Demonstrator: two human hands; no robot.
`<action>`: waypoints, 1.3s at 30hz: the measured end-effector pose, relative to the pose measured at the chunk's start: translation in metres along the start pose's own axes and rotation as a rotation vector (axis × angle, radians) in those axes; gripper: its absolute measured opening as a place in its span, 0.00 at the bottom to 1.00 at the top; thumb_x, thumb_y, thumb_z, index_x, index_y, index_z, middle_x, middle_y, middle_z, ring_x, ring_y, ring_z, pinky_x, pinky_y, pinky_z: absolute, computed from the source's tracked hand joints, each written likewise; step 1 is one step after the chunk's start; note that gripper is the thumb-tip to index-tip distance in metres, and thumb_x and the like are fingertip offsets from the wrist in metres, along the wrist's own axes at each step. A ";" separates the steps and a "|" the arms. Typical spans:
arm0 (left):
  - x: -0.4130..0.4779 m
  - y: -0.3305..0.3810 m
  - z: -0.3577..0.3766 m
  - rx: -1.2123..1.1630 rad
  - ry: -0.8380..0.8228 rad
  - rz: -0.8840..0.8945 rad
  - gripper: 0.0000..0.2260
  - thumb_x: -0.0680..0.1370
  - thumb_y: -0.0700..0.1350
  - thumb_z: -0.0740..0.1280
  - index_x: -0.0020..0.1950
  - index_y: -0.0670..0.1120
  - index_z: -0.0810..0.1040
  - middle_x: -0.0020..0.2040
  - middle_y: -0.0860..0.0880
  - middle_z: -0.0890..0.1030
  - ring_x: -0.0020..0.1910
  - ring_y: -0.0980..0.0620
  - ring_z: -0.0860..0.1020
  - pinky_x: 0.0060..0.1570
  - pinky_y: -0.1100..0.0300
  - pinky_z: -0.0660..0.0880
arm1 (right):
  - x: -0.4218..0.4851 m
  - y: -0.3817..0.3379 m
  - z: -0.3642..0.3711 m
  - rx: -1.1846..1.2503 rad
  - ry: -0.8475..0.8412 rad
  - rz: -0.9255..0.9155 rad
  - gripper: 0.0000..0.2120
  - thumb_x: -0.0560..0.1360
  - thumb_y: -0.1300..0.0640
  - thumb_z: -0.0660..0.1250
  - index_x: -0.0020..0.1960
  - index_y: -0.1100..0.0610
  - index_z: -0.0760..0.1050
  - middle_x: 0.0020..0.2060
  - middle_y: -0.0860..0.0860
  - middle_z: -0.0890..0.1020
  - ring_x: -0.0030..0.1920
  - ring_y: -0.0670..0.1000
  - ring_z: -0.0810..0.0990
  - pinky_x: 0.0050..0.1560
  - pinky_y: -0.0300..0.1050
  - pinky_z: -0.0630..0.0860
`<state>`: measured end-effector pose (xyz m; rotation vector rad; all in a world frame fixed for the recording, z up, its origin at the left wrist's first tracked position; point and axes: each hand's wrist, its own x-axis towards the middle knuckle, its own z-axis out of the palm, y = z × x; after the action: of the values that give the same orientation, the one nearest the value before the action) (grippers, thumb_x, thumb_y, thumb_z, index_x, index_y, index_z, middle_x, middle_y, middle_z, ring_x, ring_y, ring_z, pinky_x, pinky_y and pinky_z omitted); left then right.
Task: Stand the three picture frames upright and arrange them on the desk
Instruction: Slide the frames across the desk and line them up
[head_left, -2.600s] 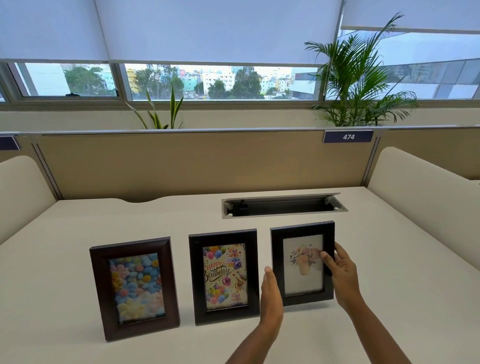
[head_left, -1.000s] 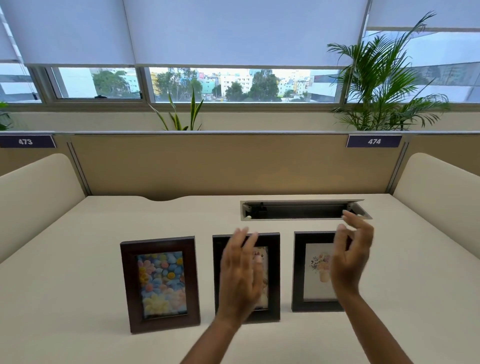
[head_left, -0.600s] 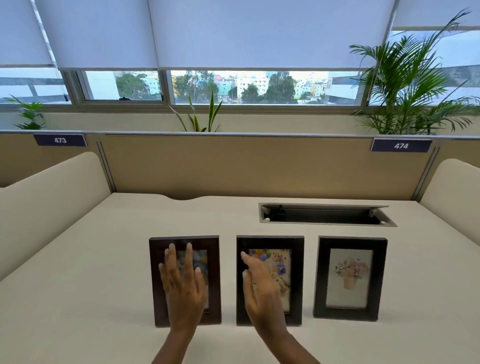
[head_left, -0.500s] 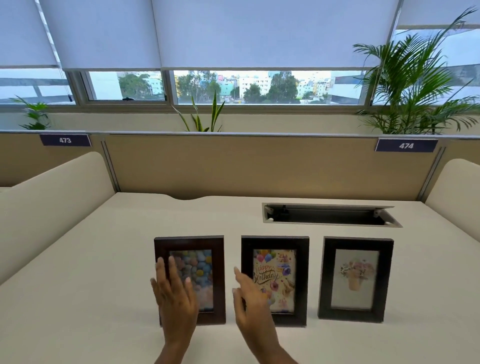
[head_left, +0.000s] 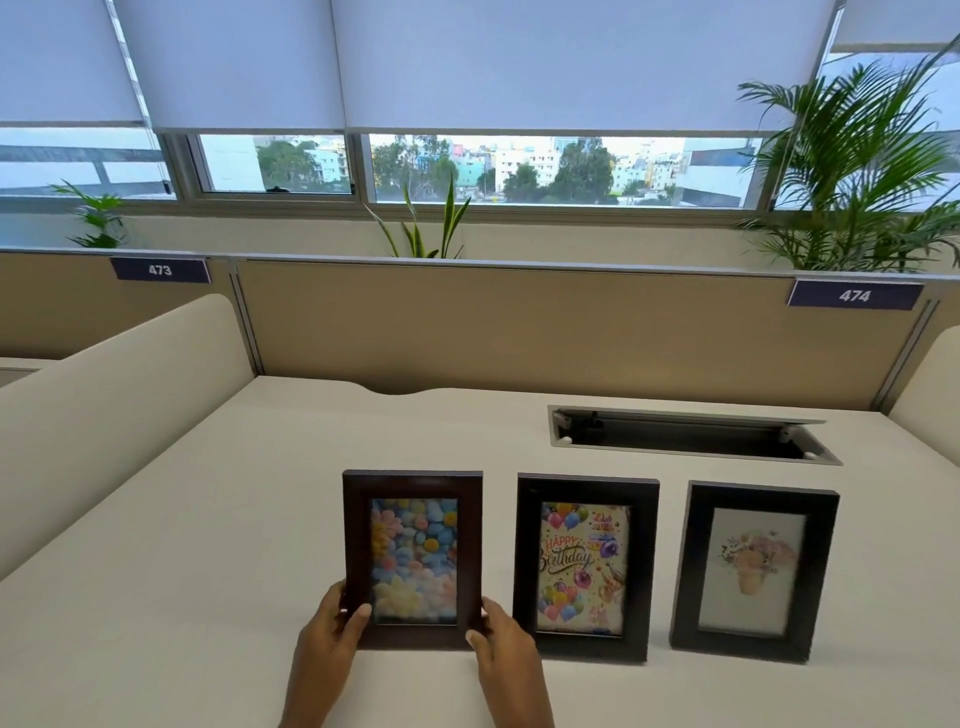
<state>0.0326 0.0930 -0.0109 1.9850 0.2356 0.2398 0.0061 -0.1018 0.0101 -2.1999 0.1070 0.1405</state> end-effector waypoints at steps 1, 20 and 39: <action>0.003 0.000 -0.002 -0.003 -0.017 -0.008 0.15 0.75 0.33 0.65 0.61 0.35 0.72 0.52 0.35 0.80 0.46 0.41 0.79 0.35 0.79 0.74 | 0.002 -0.001 0.001 0.000 0.012 0.015 0.21 0.78 0.58 0.59 0.70 0.53 0.62 0.66 0.51 0.74 0.64 0.50 0.73 0.62 0.38 0.68; 0.112 0.058 -0.030 -0.012 0.237 -0.010 0.14 0.75 0.33 0.66 0.60 0.33 0.76 0.56 0.33 0.81 0.55 0.36 0.78 0.57 0.47 0.74 | 0.123 -0.087 0.041 0.146 0.214 0.028 0.09 0.77 0.66 0.56 0.54 0.60 0.72 0.51 0.55 0.80 0.46 0.49 0.76 0.44 0.39 0.76; 0.175 0.027 -0.060 0.025 0.373 -0.171 0.14 0.73 0.33 0.68 0.59 0.31 0.76 0.55 0.30 0.80 0.54 0.32 0.77 0.55 0.45 0.73 | 0.200 -0.134 0.086 -0.122 0.078 -0.028 0.09 0.77 0.66 0.57 0.56 0.64 0.71 0.55 0.60 0.79 0.54 0.57 0.79 0.53 0.47 0.76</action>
<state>0.1858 0.1816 0.0493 1.9200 0.6466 0.4978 0.2159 0.0416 0.0387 -2.3285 0.1136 0.0466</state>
